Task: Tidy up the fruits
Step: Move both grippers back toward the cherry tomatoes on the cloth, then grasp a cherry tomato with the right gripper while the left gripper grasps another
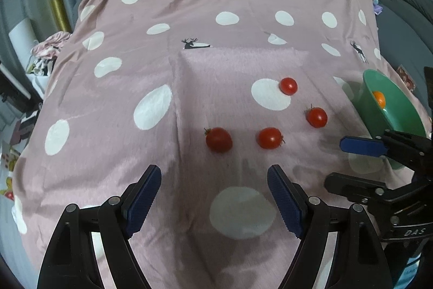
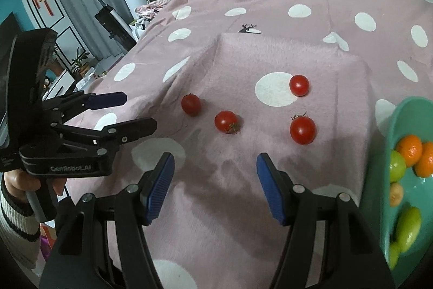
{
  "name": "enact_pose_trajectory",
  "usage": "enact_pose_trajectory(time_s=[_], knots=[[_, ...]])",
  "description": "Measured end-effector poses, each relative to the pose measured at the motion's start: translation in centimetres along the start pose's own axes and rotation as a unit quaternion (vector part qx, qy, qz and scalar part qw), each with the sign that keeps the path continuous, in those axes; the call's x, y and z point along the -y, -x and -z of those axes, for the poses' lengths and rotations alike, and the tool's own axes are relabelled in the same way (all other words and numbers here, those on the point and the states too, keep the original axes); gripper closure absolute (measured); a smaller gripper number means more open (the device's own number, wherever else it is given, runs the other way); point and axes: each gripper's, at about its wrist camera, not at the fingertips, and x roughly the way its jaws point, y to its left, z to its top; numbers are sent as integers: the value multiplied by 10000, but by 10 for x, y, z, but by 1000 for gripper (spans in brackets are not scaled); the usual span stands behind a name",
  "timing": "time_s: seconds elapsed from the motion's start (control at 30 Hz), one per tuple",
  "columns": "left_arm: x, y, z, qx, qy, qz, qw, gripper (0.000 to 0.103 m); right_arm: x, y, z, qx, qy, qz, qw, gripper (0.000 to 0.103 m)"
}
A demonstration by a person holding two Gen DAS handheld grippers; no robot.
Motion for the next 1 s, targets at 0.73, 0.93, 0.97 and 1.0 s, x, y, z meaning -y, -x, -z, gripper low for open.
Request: enact_pose_trajectory(time_s=[0.73, 0.93, 0.97, 1.0], knots=[[-25, -21, -16, 126, -192, 460, 9987, 22, 7, -74, -32, -645, 252, 81, 9976, 51], [-24, -26, -19, 149, -222, 532, 9982, 22, 8, -84, -40, -700, 327, 140, 9969, 65], [-24, -27, -20, 139, -241, 538, 9982, 22, 7, -84, -41, -703, 373, 171, 9967, 70], [-23, -28, -20, 128, -261, 547, 9981, 22, 6, -85, -41, -707, 433, 193, 9964, 75]])
